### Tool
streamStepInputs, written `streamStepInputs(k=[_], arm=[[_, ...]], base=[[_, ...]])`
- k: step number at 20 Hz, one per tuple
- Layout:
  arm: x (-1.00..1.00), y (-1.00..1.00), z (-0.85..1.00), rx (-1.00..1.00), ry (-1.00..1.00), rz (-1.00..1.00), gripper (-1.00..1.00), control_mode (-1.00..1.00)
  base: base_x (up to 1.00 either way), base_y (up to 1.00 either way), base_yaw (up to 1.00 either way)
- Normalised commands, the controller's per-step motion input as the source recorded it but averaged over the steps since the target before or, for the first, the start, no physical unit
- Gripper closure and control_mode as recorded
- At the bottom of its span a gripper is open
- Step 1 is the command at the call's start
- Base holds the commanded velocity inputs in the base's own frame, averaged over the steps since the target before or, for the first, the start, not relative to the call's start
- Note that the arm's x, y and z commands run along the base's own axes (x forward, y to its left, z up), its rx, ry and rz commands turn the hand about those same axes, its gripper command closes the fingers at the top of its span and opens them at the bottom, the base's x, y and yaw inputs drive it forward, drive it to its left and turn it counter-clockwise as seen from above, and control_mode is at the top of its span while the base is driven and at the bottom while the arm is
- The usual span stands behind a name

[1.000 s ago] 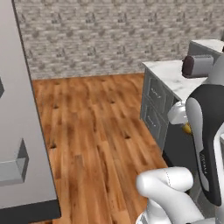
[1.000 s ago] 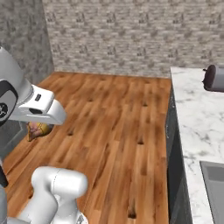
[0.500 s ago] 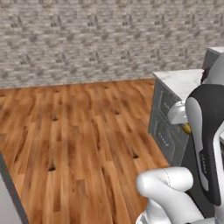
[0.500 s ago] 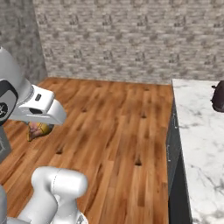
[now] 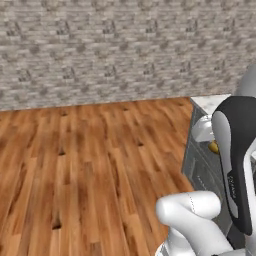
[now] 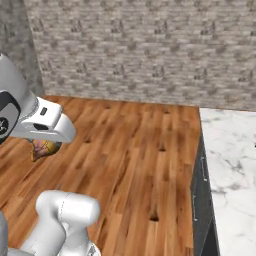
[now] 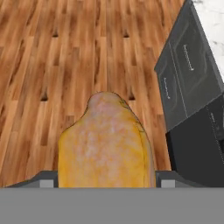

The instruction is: Gather the lime and eggplant from the fridge and place them on a tray on the dining counter. Then gather the chicken drumsticks from the fridge and place them on the other tray.

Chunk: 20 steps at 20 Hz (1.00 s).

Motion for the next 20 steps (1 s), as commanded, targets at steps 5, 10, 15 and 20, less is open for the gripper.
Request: streamStepInputs(k=[5, 10, 15, 20], arm=[[0.0, 0.0, 0.0, 0.0, 0.0, 0.0, 1.0, 1.0], [0.0, 0.0, 0.0, 0.0, 0.0, 0.0, 1.0, 1.0], [0.0, 0.0, 0.0, 0.0, 0.0, 0.0, 1.0, 1.0], [0.0, 0.0, 0.0, 0.0, 0.0, 0.0, 1.0, 1.0]], base=[[1.0, 0.06, 0.0], [1.0, 0.15, 0.0], [1.0, 0.2, 0.0], [1.0, 0.25, 0.0]])
